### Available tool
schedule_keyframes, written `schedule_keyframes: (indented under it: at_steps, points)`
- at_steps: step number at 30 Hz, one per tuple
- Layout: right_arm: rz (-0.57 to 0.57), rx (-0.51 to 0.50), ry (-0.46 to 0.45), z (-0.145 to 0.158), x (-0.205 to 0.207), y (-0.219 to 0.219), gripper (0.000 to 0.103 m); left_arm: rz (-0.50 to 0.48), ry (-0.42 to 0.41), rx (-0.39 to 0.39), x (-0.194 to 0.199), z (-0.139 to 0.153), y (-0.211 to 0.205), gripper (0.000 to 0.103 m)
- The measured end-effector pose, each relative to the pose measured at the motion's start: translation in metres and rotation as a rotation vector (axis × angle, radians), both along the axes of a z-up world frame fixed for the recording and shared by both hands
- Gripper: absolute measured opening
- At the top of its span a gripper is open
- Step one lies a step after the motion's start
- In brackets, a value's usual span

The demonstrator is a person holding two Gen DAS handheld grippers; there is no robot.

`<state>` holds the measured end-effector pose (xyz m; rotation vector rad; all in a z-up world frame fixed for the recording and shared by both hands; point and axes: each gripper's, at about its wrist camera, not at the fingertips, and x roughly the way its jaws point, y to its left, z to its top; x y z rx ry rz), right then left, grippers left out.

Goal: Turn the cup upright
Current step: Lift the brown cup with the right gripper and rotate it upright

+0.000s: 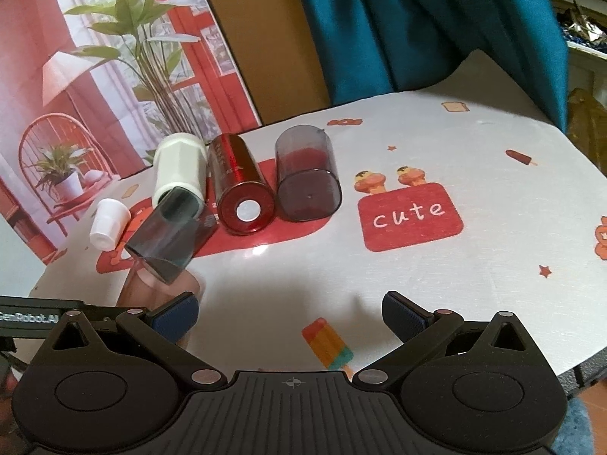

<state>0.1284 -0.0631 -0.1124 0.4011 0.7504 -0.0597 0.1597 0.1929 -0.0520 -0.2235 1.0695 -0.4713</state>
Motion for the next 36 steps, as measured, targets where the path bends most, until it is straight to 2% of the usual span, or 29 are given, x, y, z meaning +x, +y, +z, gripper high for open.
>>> schedule_keyframes:
  at_steps: [3,7,10,12,16,20,25,27,32,34,36]
  points:
    - [0.008,0.011,0.008,0.002,0.001,0.002,0.103,0.031,-0.012,-0.027,0.002,0.004,0.008,0.074]
    - [0.037,0.015,0.022,0.007,0.004,0.007,0.103,0.099,-0.094,-0.018,-0.004,0.018,0.029,0.080]
    - [0.068,0.027,0.046,0.010,0.011,0.013,0.103,0.167,-0.171,0.016,-0.010,0.029,0.049,0.081]
    - [0.092,0.010,0.060,0.012,0.016,0.022,0.103,0.224,-0.231,0.045,-0.014,0.033,0.064,0.086]
    - [0.165,0.003,0.096,0.015,0.034,0.041,0.103,0.341,-0.289,0.108,-0.018,0.034,0.090,0.091]
    - [0.244,0.027,0.134,0.016,0.058,0.067,0.103,0.429,-0.257,0.156,-0.017,0.023,0.115,0.092]
    - [0.333,-0.004,0.193,0.017,0.087,0.101,0.103,0.498,-0.158,0.143,-0.017,0.004,0.139,0.092]
    - [0.340,-0.017,0.211,0.016,0.098,0.112,0.103,0.515,-0.129,0.152,-0.014,-0.002,0.144,0.092]
    - [0.304,-0.022,0.258,-0.001,0.117,0.120,0.102,0.525,-0.118,0.138,-0.007,-0.006,0.150,0.092]
    - [0.297,-0.011,0.273,-0.010,0.120,0.122,0.096,0.522,-0.117,0.134,-0.009,-0.008,0.150,0.092]
    - [0.305,0.000,0.290,-0.015,0.118,0.123,0.085,0.519,-0.116,0.134,-0.013,-0.012,0.149,0.092]
